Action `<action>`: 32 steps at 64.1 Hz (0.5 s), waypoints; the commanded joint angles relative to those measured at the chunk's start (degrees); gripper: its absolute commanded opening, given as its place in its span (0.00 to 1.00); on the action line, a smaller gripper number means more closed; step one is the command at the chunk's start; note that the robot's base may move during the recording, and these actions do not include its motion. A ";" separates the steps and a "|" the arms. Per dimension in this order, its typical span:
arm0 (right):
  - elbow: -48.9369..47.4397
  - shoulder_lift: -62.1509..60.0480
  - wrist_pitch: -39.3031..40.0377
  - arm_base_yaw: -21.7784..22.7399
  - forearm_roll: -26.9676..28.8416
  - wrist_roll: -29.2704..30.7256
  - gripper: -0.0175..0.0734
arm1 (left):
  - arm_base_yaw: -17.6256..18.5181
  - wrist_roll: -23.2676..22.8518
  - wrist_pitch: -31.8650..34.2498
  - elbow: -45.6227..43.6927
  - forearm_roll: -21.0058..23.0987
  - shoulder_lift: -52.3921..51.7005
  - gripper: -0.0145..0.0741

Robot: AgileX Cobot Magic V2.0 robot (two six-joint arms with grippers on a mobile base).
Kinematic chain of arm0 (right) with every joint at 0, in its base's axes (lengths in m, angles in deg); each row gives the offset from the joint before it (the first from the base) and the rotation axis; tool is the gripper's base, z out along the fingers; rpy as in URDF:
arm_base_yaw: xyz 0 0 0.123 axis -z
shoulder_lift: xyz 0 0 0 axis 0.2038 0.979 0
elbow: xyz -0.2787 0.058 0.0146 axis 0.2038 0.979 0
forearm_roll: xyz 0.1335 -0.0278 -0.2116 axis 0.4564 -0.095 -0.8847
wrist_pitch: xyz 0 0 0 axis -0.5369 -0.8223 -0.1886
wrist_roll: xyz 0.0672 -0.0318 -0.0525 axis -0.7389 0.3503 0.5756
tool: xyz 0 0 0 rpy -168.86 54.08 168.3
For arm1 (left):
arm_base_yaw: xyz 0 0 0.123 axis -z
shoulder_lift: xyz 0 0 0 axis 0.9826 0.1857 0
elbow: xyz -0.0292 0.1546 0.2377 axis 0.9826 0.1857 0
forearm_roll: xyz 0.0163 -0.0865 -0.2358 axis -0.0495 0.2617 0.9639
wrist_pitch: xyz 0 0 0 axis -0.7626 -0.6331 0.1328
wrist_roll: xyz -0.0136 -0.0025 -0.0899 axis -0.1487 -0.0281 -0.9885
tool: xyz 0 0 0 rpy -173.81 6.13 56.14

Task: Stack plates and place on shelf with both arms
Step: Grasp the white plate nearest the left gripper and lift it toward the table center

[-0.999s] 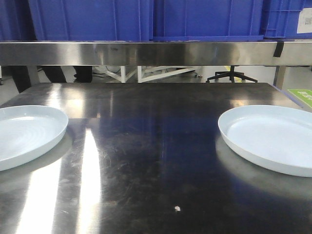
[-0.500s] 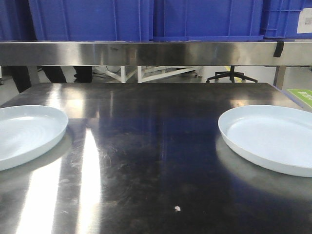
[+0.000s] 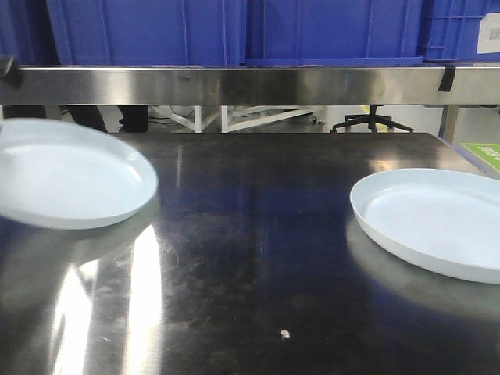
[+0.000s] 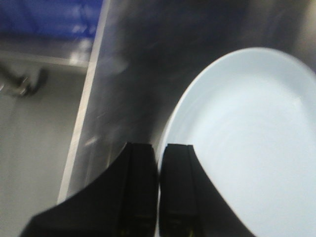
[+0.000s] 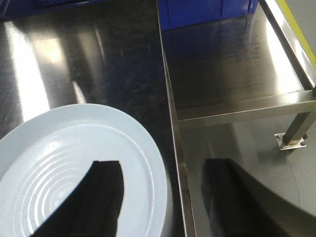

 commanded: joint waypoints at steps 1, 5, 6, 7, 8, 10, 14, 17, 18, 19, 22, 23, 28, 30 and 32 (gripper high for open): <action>-2.08 -0.42 4.45 0.04 -0.12 0.44 0.70 | 4.02 -0.28 2.68 -4.35 2.74 -2.70 0.28; -2.08 -0.42 4.38 0.04 -0.12 0.44 0.70 | 7.23 -0.28 3.69 -5.61 3.57 -2.60 0.28; -2.08 -0.42 4.32 0.04 -0.12 0.44 0.70 | 7.96 -0.28 4.19 -5.77 3.57 -2.48 0.28; -2.08 -0.42 4.32 0.04 -0.12 0.44 0.70 | 8.69 -0.28 4.63 -5.92 3.57 -2.48 0.28; -2.08 -0.42 4.32 0.04 -0.12 0.44 0.70 | 9.42 -0.28 5.08 -5.90 3.57 -2.48 0.28; -2.08 -0.42 4.32 0.04 -0.12 0.44 0.70 | 10.80 -0.28 6.14 -6.03 3.57 -2.33 0.28; -2.08 -0.42 4.32 0.04 -0.12 0.44 0.70 | 13.60 -0.28 8.22 -6.12 4.09 -1.49 0.28; -2.08 -0.42 4.32 0.04 -0.12 0.44 0.70 | 15.29 -0.28 9.19 -6.12 4.32 -0.70 0.28; -2.08 -0.42 4.32 0.04 -0.12 0.44 0.70 | 15.71 -0.28 9.34 -6.12 4.31 -0.40 0.28; -2.08 -0.42 4.27 0.04 -0.12 0.44 0.70 | 16.11 -0.28 9.48 -6.23 4.31 -0.11 0.28; -2.08 -0.42 4.27 0.04 -0.12 0.44 0.70 | 17.02 -0.28 9.60 -6.37 4.44 1.05 0.28; -2.08 -0.42 4.27 0.04 -0.12 0.44 0.70 | 17.41 -0.28 9.60 -6.37 4.52 1.70 0.28; -2.08 -0.42 4.27 0.04 -0.12 0.44 0.70 | 18.13 -0.28 10.20 -6.37 5.30 4.17 0.28; -2.08 -0.42 4.27 0.04 -0.12 0.44 0.70 | 18.42 -0.28 10.35 -6.37 5.61 5.03 0.28; -2.08 -0.42 4.21 0.04 -0.12 0.44 0.70 | 18.53 -0.28 10.65 -6.37 5.73 6.11 0.28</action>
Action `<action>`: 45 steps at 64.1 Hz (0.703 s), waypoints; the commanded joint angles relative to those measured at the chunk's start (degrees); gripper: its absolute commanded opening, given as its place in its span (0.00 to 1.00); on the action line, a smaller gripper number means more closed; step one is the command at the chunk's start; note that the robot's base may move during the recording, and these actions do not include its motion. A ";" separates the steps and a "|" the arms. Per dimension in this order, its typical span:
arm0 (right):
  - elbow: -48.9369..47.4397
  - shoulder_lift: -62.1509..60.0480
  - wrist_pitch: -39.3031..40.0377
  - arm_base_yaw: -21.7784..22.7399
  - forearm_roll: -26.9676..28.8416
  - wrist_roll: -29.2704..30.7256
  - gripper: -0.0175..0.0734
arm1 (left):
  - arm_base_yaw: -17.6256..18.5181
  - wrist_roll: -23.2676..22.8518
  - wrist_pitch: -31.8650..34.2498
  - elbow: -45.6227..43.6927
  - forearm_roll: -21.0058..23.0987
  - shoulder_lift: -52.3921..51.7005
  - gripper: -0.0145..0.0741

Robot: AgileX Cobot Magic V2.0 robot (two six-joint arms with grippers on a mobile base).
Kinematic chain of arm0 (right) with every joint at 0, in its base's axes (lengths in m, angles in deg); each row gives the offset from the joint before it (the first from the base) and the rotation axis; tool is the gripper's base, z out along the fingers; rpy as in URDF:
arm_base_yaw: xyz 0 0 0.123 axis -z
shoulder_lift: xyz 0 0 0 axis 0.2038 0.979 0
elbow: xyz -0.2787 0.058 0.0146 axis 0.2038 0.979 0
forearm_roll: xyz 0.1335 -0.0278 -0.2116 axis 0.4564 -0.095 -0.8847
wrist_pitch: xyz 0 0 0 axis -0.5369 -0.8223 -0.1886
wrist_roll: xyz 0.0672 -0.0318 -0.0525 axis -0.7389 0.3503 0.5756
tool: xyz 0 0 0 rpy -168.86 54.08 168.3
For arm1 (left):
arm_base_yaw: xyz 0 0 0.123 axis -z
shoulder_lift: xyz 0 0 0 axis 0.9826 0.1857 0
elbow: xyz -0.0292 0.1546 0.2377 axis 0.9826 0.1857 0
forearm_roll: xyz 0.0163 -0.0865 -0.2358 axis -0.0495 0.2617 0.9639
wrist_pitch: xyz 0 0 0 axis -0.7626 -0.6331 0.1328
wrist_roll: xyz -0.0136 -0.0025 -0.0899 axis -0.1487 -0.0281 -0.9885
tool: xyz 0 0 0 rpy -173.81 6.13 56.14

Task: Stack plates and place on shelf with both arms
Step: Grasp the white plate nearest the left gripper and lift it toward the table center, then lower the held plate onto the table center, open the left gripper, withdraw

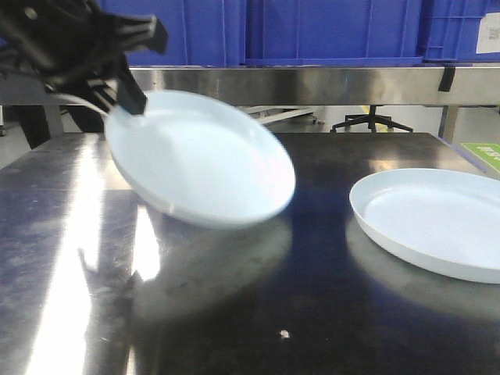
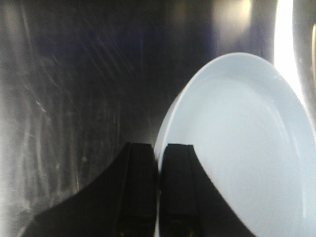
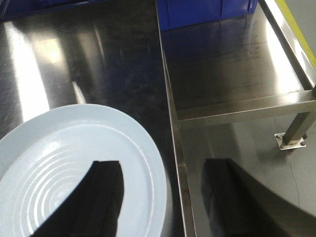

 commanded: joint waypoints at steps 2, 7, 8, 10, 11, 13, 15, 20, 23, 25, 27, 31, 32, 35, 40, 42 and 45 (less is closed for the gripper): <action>-2.08 -0.42 4.15 0.04 -0.12 0.44 0.70 | 0.99 -0.28 4.86 -1.97 1.37 1.00 0.28; -2.08 -0.42 4.10 0.04 -0.12 0.44 0.70 | 1.13 -0.28 5.00 -2.05 1.96 3.06 0.28; -2.08 -0.42 4.10 0.04 -0.12 0.44 0.70 | 1.13 -0.28 5.17 -2.05 1.96 3.41 0.28; -2.08 -0.42 4.10 0.04 -0.12 0.44 0.70 | 1.13 -0.28 5.17 -2.05 1.96 4.18 0.28; -2.08 -0.42 4.10 0.04 -0.12 0.44 0.70 | 1.13 -0.28 5.07 -2.05 1.96 4.45 0.28; -2.08 -0.42 4.10 0.04 -0.12 0.44 0.70 | 1.13 -0.28 4.78 -2.05 1.96 5.07 0.28; -2.08 -0.42 4.10 0.04 -0.12 0.44 0.70 | 1.13 -0.28 4.37 -2.05 1.96 5.46 0.28; -2.08 -0.42 4.10 0.04 -0.12 0.44 0.70 | 1.13 0.25 3.59 -2.05 1.85 6.46 0.30; -2.08 -0.42 4.10 0.04 -0.12 0.44 0.70 | 1.13 0.55 3.08 -2.05 1.76 6.50 0.35; -2.08 -0.42 4.05 0.04 -0.12 0.44 0.70 | 1.13 0.82 2.80 -2.05 1.63 6.50 0.40; -2.08 -0.42 4.05 0.04 -0.12 0.44 0.70 | 1.13 0.94 2.52 -2.05 1.63 6.50 0.47; -2.08 -0.42 4.05 0.04 -0.12 0.44 0.70 | 1.13 1.26 1.72 -2.32 1.63 6.50 0.61; -2.08 -0.42 4.05 0.04 -0.12 0.44 0.70 | 1.13 1.26 1.45 -2.45 1.63 6.50 0.64; -2.08 -0.42 4.01 0.04 -0.12 0.44 0.70 | 1.01 1.26 0.31 -2.84 1.63 6.39 0.70; -2.08 -0.42 3.99 0.04 -0.12 0.44 0.70 | 1.01 1.26 -2.34 -4.14 1.12 6.15 0.70; -2.08 -0.42 3.99 0.04 -0.12 0.44 0.70 | 1.01 1.26 -3.69 -5.03 0.52 5.87 0.68; -2.08 -0.42 3.99 0.04 -0.12 0.44 0.70 | 1.01 1.26 -5.63 -6.24 -0.11 5.23 0.63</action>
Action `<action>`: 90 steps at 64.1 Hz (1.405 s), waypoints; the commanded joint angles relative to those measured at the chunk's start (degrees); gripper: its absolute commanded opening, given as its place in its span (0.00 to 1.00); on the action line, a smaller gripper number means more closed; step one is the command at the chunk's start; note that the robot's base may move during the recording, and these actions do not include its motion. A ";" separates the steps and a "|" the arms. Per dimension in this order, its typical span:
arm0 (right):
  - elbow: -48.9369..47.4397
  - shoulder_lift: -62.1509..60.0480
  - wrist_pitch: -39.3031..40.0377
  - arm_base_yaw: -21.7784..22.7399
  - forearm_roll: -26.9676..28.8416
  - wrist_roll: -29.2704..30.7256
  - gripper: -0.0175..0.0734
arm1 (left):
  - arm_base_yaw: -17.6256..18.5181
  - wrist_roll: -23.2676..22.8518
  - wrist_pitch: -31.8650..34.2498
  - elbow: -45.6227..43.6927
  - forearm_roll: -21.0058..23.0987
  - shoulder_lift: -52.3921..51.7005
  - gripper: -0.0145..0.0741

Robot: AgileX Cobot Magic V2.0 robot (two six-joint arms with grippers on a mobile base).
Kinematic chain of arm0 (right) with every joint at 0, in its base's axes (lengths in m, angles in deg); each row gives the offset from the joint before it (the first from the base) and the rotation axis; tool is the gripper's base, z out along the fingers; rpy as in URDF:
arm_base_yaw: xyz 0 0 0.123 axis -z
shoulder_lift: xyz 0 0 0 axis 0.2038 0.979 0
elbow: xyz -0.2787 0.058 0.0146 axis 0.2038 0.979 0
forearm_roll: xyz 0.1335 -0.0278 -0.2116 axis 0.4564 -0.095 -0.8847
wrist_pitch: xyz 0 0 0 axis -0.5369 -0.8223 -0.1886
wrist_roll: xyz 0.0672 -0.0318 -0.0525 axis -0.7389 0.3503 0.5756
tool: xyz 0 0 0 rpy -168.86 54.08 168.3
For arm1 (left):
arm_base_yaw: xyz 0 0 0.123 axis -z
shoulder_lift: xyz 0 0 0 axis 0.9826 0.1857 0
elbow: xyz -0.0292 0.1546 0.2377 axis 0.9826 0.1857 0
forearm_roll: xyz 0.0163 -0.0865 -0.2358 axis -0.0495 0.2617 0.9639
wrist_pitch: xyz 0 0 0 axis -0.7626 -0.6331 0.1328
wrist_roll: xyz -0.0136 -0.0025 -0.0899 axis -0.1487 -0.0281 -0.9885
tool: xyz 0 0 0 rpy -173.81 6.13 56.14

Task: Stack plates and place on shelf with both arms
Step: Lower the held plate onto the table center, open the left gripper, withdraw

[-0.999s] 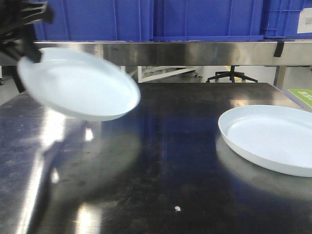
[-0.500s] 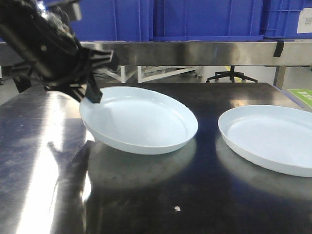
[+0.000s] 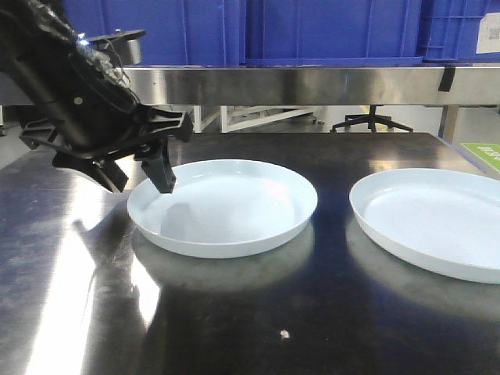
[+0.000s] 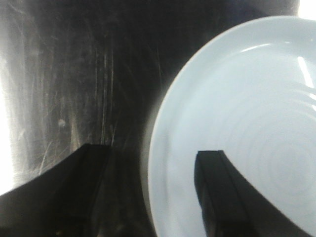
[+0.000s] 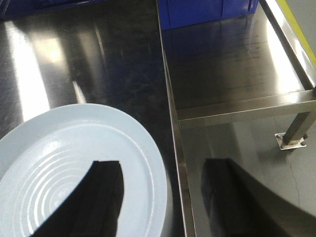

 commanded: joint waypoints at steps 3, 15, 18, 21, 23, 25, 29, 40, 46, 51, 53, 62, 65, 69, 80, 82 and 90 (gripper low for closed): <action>-2.08 -0.42 3.93 0.04 -0.22 0.44 0.70 | 0.16 0.29 -2.50 -4.91 -1.81 -4.93 0.53; -2.08 -0.42 3.87 0.04 -0.22 0.44 0.70 | -2.73 -1.08 1.26 -6.22 -2.46 -13.42 0.27; -2.08 -0.42 3.87 0.04 -0.22 0.44 0.70 | -3.85 -1.08 2.80 -6.22 -2.76 -15.83 0.27; -2.08 -0.42 3.75 0.04 -0.22 0.44 0.70 | -5.47 -1.08 3.39 -6.13 -3.42 -18.17 0.26; -2.08 -0.42 3.70 0.04 -0.22 0.44 0.70 | -6.50 -1.08 3.40 -6.00 -4.06 -19.95 0.26; -2.08 -0.42 3.70 0.04 -0.22 0.44 0.70 | -7.85 -1.08 3.24 -5.87 -5.15 -21.66 0.26; -2.08 -0.42 3.70 0.04 -0.22 0.44 0.70 | -10.54 -1.08 2.92 -4.65 -7.64 -24.60 0.26; -2.08 -0.42 3.70 0.04 -0.22 0.44 0.70 | -18.44 -1.08 3.66 2.87 -11.65 -31.98 0.26; -2.08 -0.42 3.70 0.04 -0.22 0.44 0.70 | -20.66 -1.08 8.08 9.64 -12.33 -36.71 0.26; -2.08 -0.42 3.70 0.04 -0.22 0.44 0.70 | -20.83 -1.08 11.27 16.12 -12.33 -40.14 0.26; -2.08 -0.42 3.70 0.04 -0.22 0.44 0.70 | -20.83 -1.08 12.27 19.04 -12.01 -41.76 0.26; -2.08 -0.42 3.70 0.04 -0.22 0.44 0.70 | -20.83 -1.08 13.78 29.59 -11.59 -47.29 0.26; -2.08 -0.42 3.70 0.04 -0.22 0.44 0.70 | -20.83 -1.08 13.87 32.17 -11.59 -49.01 0.26; -2.08 -0.42 3.70 0.04 -0.22 0.44 0.70 | -20.83 -1.08 14.15 35.44 -11.59 -50.68 0.26; -2.08 -0.42 3.70 0.04 -0.22 0.44 0.70 | -20.83 -1.08 15.85 39.63 -11.59 -54.82 0.26; -2.08 -0.42 3.70 0.04 -0.22 0.44 0.70 | -20.83 -1.08 15.85 39.72 -11.59 -55.14 0.26; -2.08 -0.42 3.70 0.04 -0.22 0.44 0.70 | -20.83 -1.08 15.62 39.72 -11.59 -55.14 0.26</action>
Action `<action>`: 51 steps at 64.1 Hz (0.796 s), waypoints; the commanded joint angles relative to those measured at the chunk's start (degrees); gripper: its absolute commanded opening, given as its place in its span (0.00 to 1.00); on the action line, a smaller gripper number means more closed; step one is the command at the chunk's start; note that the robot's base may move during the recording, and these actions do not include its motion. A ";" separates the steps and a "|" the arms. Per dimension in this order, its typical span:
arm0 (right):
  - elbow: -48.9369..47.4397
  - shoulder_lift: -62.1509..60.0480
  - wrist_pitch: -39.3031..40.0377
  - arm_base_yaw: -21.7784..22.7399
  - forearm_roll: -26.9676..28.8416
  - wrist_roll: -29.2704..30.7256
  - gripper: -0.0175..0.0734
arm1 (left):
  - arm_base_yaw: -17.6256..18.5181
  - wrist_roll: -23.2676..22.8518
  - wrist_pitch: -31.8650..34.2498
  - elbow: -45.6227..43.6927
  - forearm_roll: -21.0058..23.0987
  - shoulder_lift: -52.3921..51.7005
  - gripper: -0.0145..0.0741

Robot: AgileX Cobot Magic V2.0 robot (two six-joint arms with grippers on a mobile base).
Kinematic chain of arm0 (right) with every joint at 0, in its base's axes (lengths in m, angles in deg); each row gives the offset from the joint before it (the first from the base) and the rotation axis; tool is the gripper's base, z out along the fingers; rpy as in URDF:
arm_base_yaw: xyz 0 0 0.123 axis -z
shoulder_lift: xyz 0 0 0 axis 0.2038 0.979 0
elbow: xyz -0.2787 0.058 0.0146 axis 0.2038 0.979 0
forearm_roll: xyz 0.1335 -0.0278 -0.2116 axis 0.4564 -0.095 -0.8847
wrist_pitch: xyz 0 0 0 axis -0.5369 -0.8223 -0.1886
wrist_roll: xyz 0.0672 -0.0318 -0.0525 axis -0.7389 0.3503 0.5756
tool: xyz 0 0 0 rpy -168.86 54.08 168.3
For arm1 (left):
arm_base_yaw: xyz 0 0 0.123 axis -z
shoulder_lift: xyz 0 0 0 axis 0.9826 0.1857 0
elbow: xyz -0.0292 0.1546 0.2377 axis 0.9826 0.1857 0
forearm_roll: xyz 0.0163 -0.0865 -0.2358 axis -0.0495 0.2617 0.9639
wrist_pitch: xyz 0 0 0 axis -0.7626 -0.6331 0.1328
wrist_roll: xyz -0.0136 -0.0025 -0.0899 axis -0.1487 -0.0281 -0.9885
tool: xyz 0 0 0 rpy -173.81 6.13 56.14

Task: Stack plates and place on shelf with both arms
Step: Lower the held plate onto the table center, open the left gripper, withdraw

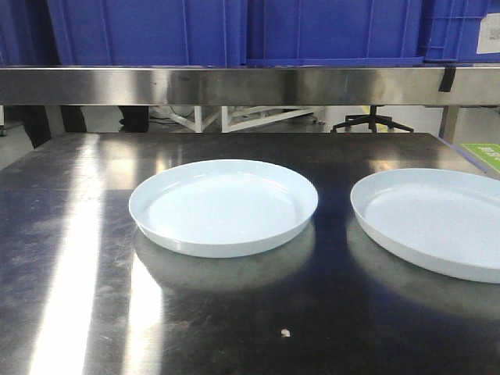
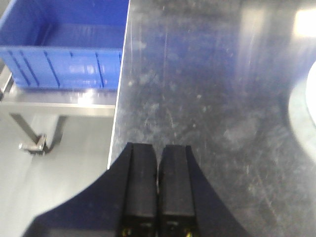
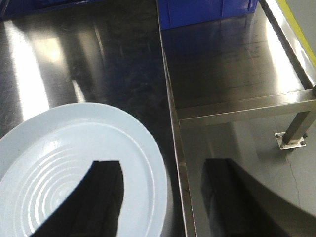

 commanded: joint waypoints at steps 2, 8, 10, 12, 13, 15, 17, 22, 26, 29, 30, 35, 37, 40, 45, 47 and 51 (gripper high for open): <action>-2.08 -0.42 3.40 0.04 -0.22 0.34 0.70 | -0.13 -0.53 4.74 -1.56 0.31 -0.42 0.26; -2.08 -0.42 3.10 0.04 -0.22 0.34 0.64 | -0.13 -0.53 4.74 -1.56 0.31 -0.42 0.26; -2.08 -0.42 2.85 0.04 -0.22 0.34 0.59 | -0.13 -0.53 4.74 -1.56 0.31 -0.42 0.26; -2.08 -0.42 2.61 0.04 -0.22 0.34 0.55 | -0.13 -0.53 4.74 -1.56 0.31 -0.42 0.26; -2.08 -0.42 2.44 0.04 -0.22 0.34 0.52 | -0.13 -0.53 4.74 -1.56 0.31 -0.42 0.26; -2.08 -0.42 2.11 0.04 -0.22 0.34 0.46 | -0.13 -0.53 4.74 -1.56 0.31 -0.42 0.26; -2.08 -0.42 1.47 0.04 -0.22 0.34 0.38 | -0.13 -0.53 4.74 -1.56 0.31 -0.42 0.26; -2.08 -0.42 0.06 0.04 -0.22 0.34 0.24 | -0.13 -0.53 4.74 -1.56 0.31 -0.42 0.26; -2.08 -0.42 -0.08 0.04 -0.22 0.34 0.27 | -0.13 -0.53 4.74 -1.56 0.31 -0.42 0.26; -2.08 -0.42 -0.08 0.04 -0.22 0.34 0.28 | -0.13 -0.53 5.10 -1.56 0.05 -0.42 0.26; -2.08 -0.42 -0.08 0.04 -0.22 0.34 0.28 | -0.13 -0.43 5.37 -1.56 -0.28 -0.42 0.26; -2.08 -0.42 -0.08 0.04 -0.22 0.34 0.29 | -0.13 -0.43 6.24 -1.56 -0.29 -0.30 0.26; -2.08 -0.42 -0.08 0.04 -0.22 0.34 0.33 | -0.13 -0.43 6.24 -1.56 -0.29 -0.30 0.26; -2.08 -0.42 -0.08 0.04 -0.22 0.34 0.39 | -0.13 -0.43 6.24 -1.56 -0.29 -0.30 0.26; -2.08 -0.37 -0.08 0.04 -0.22 0.34 0.56 | -0.13 -0.43 6.24 -1.56 -0.29 -0.30 0.26; -2.08 -0.20 -0.02 0.04 -0.22 0.34 0.61 | -0.13 -0.43 6.24 -1.56 -0.29 -0.30 0.26; -2.08 -0.13 -0.15 0.04 -0.22 0.34 0.69 | -0.13 -0.43 6.24 -1.56 -0.29 -0.30 0.26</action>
